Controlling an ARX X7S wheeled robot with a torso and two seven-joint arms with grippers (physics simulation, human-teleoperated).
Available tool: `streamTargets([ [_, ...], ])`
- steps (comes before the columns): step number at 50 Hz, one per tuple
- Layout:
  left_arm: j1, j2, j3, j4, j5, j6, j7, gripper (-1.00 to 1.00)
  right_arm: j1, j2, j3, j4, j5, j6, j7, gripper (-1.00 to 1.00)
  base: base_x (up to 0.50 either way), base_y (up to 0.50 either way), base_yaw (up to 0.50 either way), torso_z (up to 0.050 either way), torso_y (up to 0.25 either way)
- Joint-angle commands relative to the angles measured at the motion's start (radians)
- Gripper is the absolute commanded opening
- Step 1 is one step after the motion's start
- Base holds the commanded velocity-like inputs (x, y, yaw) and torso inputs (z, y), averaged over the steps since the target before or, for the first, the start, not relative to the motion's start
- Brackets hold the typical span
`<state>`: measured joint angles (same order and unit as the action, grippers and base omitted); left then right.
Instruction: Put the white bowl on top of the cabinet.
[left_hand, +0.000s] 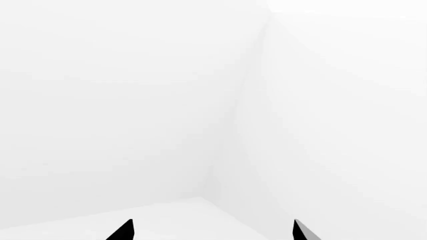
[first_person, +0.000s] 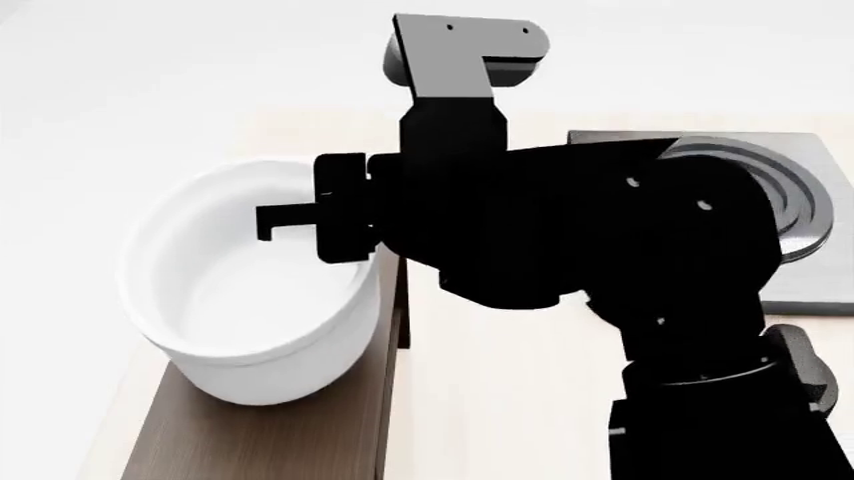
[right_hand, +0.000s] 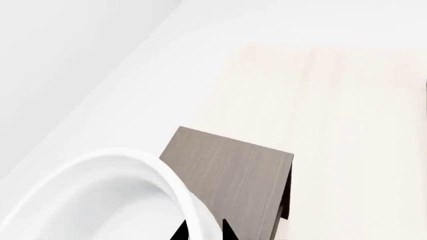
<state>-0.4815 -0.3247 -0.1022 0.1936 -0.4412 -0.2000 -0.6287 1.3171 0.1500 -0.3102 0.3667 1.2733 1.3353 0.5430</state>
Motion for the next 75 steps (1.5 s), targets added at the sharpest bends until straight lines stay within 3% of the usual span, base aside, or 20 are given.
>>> streamTargets([
  [1,0.0,-0.002,0.002,-0.002,-0.002,0.003,-0.001,1.0,-0.002,0.001,-0.017,0.019,-0.014,-0.046,-0.057,-1.0,0.0,0.0,0.0,0.0,0.0],
  [28,0.001,-0.004,0.007,-0.003,-0.006,0.006,-0.005,1.0,-0.023,0.011,-0.124,0.074,-0.107,-0.147,-0.172,-1.0,0.0,0.0,0.0,0.0,0.0],
  [29,0.001,-0.005,0.007,-0.003,-0.007,0.006,-0.005,1.0,-0.018,0.008,-0.12,0.089,-0.101,-0.138,-0.164,1.0,0.0,0.0,0.0,0.0,0.0],
  [47,0.001,-0.009,0.008,0.001,-0.012,0.005,-0.009,1.0,-0.033,0.046,-0.162,0.031,-0.18,-0.252,-0.201,1.0,0.0,0.0,0.0,0.0,0.0],
  [57,0.001,-0.009,0.012,-0.004,-0.011,0.009,-0.009,1.0,-0.119,0.166,-0.174,-0.213,-0.271,-0.371,-0.151,1.0,0.0,0.0,0.0,0.0,0.0],
  [75,0.001,-0.007,0.023,-0.01,-0.008,0.017,-0.008,1.0,-0.324,0.331,-0.123,-0.393,-0.381,-0.51,-0.012,1.0,0.0,0.0,0.0,0.0,0.0],
])
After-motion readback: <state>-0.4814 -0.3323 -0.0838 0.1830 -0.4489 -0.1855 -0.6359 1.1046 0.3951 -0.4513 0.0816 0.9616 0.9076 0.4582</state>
